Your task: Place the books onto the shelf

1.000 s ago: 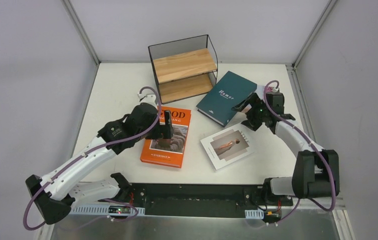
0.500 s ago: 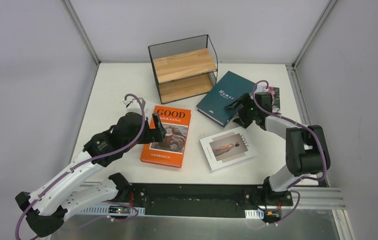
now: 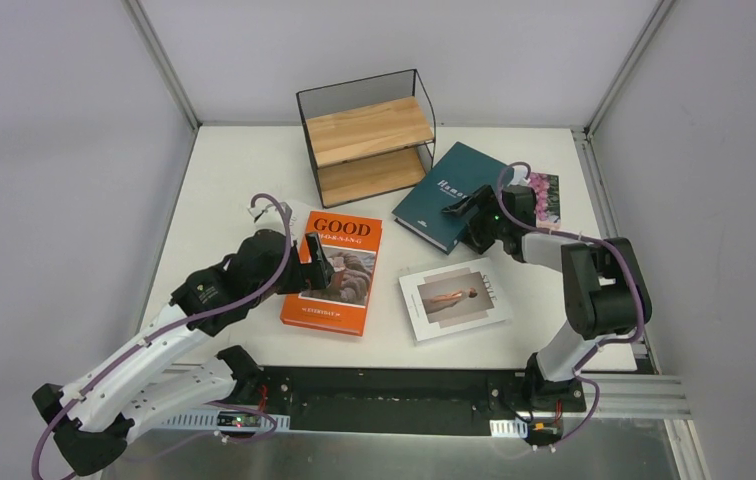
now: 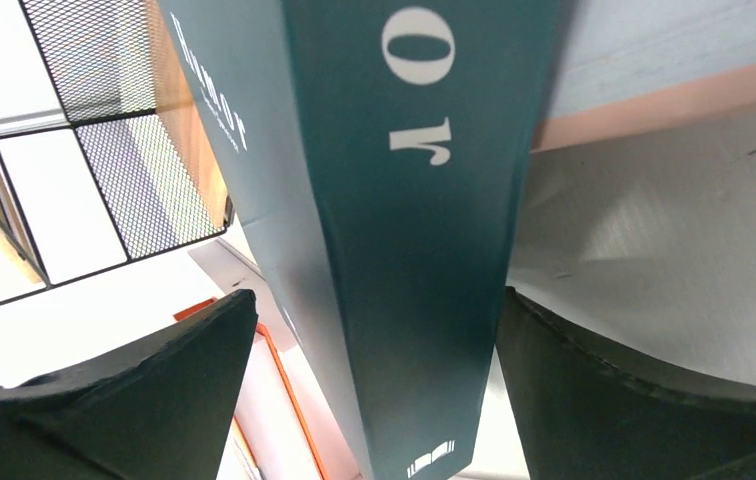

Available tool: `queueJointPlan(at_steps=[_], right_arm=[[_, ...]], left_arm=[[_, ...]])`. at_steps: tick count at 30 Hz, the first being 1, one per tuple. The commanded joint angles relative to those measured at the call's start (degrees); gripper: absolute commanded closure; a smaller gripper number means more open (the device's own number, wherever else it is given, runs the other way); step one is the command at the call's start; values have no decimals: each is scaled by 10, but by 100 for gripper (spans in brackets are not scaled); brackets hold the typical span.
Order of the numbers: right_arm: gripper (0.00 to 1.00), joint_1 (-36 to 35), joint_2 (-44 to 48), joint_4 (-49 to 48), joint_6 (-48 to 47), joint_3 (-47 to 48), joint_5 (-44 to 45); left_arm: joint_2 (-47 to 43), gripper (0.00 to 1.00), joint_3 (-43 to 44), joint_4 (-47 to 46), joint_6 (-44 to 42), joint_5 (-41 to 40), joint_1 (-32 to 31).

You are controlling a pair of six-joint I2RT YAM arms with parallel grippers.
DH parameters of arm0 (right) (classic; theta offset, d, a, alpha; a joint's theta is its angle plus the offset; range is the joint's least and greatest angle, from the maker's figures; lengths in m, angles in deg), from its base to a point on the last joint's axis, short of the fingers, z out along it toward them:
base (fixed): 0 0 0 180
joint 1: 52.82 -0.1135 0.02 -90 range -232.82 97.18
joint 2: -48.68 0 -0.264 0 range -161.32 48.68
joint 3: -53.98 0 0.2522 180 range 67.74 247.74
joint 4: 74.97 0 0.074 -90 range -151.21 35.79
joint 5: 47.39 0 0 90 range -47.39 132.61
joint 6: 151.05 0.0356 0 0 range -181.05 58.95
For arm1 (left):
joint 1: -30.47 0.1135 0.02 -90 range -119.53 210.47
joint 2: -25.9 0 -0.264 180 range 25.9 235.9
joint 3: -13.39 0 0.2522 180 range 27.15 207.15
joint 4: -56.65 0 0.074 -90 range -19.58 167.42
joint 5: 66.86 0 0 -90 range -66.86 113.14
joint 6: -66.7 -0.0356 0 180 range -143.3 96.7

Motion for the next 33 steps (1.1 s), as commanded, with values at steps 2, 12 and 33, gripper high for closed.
queueJointPlan(at_steps=[2, 12, 33], right_arm=[[8, -2, 9, -96, 26, -32, -26], [31, 21, 18, -156, 50, -85, -35], [100, 67, 357, 111, -24, -113, -74]], left_arm=[[-4, 1, -17, 5, 31, 4, 0], [6, 1, -14, 5, 25, 4, -1], [43, 1, 51, 24, -18, -8, 18]])
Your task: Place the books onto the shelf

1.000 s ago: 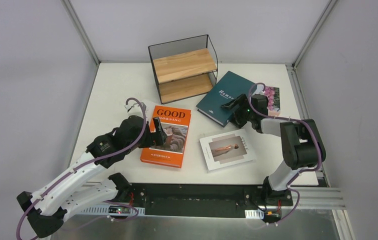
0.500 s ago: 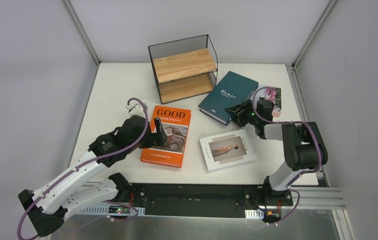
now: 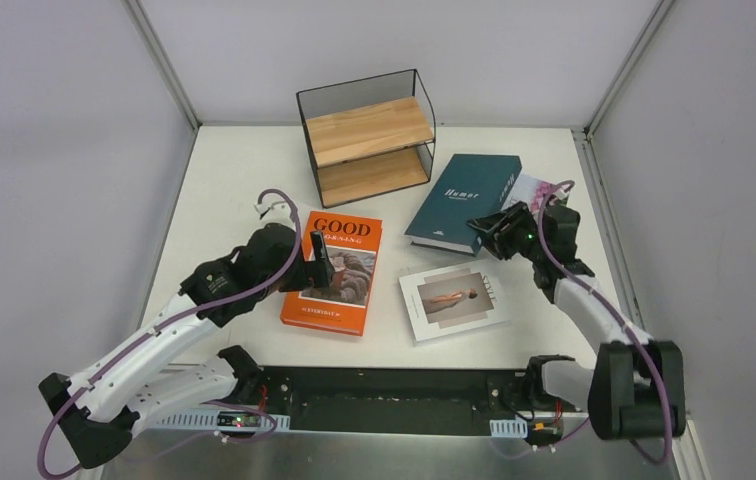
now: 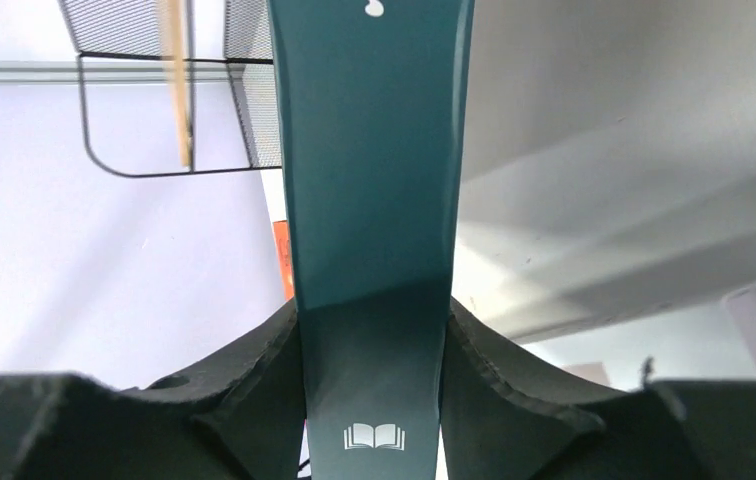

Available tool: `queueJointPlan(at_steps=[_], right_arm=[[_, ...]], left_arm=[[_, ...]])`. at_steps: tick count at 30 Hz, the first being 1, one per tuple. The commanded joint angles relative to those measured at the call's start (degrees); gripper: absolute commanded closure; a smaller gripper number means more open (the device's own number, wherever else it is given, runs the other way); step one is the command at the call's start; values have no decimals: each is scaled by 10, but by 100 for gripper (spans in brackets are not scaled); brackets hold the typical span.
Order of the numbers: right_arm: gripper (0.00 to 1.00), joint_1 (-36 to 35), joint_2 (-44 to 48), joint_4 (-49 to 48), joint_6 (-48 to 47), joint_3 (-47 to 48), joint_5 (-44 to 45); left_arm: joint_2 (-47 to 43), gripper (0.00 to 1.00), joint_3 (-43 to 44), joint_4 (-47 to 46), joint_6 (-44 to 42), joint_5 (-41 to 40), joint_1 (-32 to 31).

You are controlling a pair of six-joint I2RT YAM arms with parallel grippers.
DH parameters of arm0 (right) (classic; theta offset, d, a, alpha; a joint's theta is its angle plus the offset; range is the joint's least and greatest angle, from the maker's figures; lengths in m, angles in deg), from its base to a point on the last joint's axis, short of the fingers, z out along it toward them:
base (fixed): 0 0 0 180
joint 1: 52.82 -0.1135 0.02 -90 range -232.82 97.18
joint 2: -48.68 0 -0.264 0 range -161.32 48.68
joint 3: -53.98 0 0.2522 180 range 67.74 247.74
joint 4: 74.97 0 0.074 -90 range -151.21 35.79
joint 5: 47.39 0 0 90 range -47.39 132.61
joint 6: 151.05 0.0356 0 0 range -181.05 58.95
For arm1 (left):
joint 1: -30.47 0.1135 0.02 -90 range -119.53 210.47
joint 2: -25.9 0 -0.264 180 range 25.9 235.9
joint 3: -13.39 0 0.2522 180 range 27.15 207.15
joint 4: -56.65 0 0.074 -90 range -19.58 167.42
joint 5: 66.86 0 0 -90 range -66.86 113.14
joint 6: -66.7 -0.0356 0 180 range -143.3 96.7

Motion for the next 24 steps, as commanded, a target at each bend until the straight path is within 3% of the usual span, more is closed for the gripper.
queueJointPlan(at_steps=[1, 8, 12, 18, 24], right_arm=[[100, 0, 118, 112, -27, 27, 9], [100, -14, 208, 199, -5, 57, 26], [100, -47, 238, 191, 45, 67, 44], [100, -238, 254, 162, 89, 107, 215], [100, -404, 189, 63, 97, 139, 419]], left_arm=[[9, 1, 53, 7, -26, -8, 16], [21, 1, 79, 8, -29, 3, 19], [11, 1, 90, 23, -19, -8, 19], [-5, 1, 120, 68, 6, -55, 19], [-44, 2, 119, 100, 42, -106, 19]])
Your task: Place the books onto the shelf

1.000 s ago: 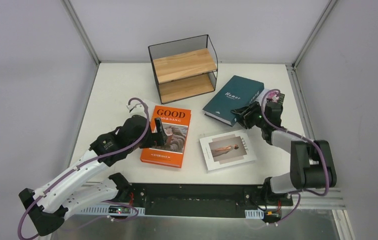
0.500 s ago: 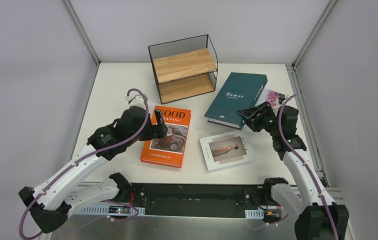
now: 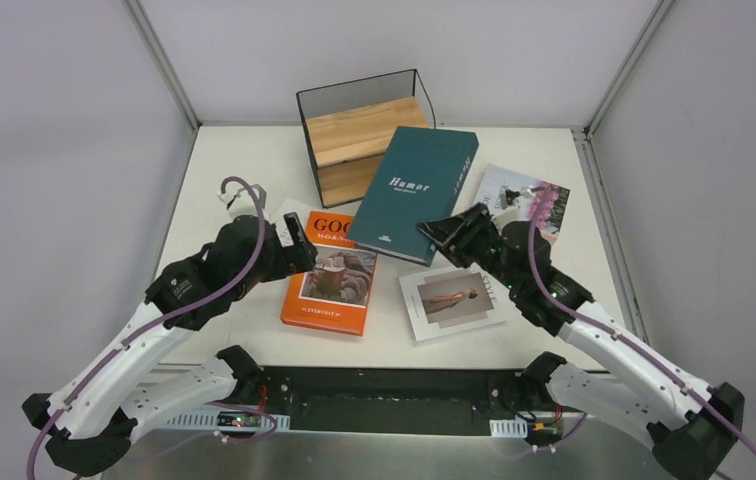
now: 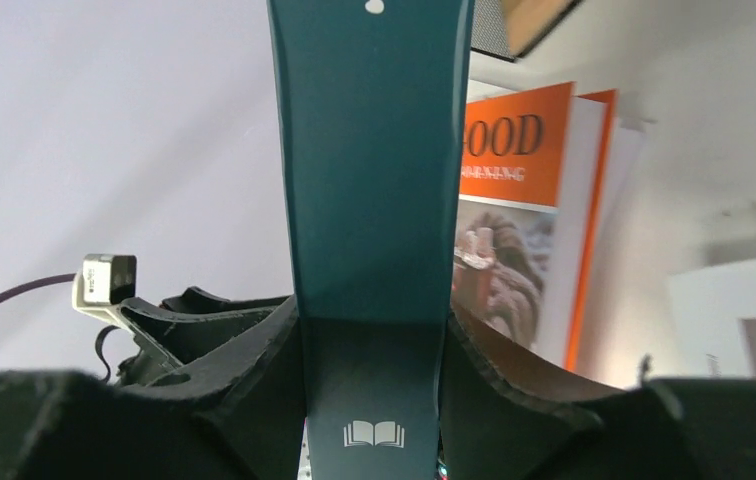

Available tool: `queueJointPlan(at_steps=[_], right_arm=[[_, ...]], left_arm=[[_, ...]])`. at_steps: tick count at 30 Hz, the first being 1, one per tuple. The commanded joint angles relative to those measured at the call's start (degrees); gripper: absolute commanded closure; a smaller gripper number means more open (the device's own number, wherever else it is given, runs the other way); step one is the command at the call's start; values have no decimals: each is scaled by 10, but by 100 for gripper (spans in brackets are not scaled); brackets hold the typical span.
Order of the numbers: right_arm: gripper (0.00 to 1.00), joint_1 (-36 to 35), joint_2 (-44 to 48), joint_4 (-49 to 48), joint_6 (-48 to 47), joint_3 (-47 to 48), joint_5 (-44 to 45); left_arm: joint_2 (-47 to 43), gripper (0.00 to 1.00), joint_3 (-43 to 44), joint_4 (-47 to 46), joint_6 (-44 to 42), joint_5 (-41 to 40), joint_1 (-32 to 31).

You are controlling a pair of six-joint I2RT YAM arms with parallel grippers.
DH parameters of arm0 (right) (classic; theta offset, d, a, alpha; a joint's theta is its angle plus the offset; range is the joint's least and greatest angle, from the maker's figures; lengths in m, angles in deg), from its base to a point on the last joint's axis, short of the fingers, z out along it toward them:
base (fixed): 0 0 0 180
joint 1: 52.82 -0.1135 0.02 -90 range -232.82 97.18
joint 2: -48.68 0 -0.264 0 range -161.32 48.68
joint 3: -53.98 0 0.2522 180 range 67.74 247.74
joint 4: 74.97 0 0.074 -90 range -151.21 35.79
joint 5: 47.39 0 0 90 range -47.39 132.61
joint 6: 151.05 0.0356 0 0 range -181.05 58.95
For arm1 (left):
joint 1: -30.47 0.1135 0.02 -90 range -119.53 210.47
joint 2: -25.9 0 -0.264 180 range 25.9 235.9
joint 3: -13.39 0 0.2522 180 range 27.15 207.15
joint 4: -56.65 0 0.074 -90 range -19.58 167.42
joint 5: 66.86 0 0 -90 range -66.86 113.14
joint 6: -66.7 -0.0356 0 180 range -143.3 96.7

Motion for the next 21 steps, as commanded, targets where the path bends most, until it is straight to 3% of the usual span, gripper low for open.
queueJointPlan(at_steps=[1, 9, 21], right_arm=[[100, -75, -60, -118, 17, 61, 177], [100, -90, -235, -213, 53, 163, 270], [100, -94, -397, -154, 197, 304, 389]], left_arm=[[-41, 2, 9, 42, 38, -61, 6], [-108, 2, -3, 84, 67, -96, 5], [-106, 2, -13, 106, 88, -88, 6]])
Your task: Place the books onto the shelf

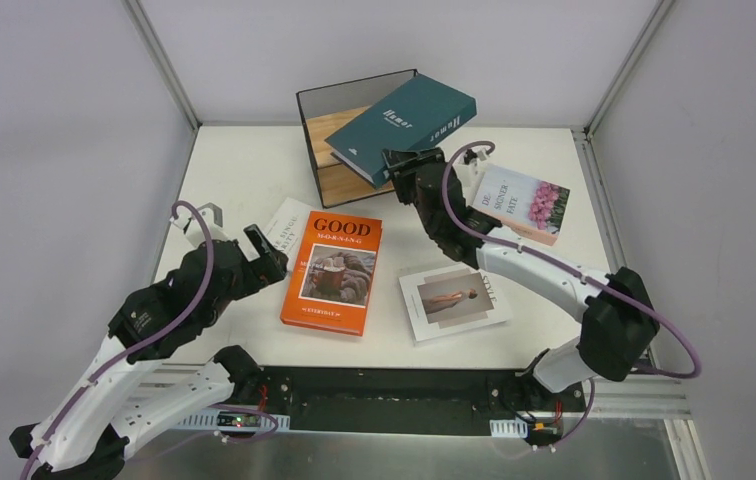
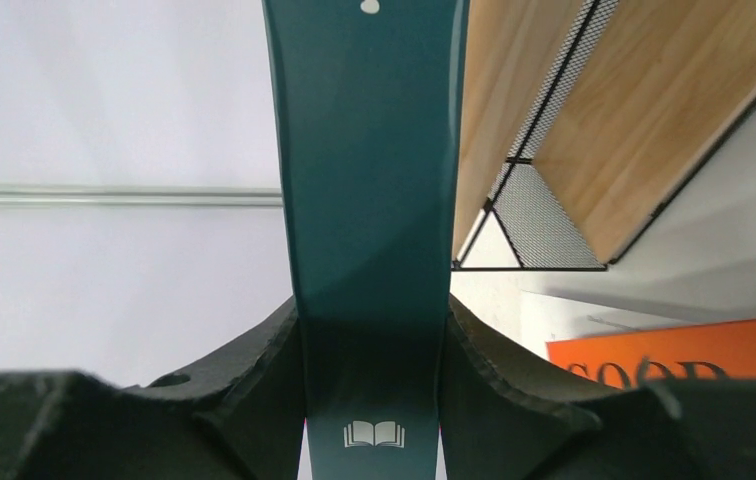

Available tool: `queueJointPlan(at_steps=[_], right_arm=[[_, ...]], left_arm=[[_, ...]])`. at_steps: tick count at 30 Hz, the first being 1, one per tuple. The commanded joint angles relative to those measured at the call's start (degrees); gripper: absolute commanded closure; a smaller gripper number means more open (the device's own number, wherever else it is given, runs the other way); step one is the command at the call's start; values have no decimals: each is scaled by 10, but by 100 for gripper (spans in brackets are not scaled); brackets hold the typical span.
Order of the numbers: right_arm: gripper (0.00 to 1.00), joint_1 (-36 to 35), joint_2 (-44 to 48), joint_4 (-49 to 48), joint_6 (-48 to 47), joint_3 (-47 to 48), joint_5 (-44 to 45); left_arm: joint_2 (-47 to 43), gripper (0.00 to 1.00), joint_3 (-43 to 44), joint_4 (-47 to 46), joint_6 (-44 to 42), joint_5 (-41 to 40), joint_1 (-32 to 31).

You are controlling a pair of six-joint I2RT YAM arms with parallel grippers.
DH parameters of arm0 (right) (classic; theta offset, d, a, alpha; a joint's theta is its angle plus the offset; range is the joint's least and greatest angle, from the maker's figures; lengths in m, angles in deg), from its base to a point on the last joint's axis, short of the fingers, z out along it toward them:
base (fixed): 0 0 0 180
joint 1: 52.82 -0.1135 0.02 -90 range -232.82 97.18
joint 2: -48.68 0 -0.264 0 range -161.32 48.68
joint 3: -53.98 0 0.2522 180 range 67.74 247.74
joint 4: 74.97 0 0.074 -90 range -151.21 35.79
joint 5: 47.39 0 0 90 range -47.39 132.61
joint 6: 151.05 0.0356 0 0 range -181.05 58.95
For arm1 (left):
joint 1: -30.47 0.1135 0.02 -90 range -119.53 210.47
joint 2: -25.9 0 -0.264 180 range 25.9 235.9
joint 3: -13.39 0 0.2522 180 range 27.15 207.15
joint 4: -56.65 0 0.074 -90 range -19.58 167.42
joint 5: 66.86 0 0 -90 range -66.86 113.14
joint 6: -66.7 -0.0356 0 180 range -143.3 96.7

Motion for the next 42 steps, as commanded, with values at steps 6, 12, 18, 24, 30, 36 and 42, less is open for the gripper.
queueJointPlan(at_steps=[6, 12, 18, 24, 30, 36, 42], right_arm=[[100, -10, -85, 27, 128, 115, 83], [100, -15, -136, 67, 146, 169, 103], [100, -15, -187, 98, 147, 219, 108], [99, -13, -244, 130, 149, 283, 104], [98, -11, -282, 165, 185, 320, 107], [92, -11, -322, 214, 201, 372, 107], [27, -6, -325, 221, 201, 370, 75]], left_arm=[[2, 2, -10, 11, 20, -13, 5], [-10, 2, -11, 22, 27, -12, 5], [-12, 3, -11, 37, 30, -12, 5], [-10, 2, -15, 39, 28, -5, 5], [-13, 2, -10, 52, 30, -4, 6], [-31, 2, -11, 66, 38, -8, 6], [-34, 2, -11, 70, 41, -3, 5]])
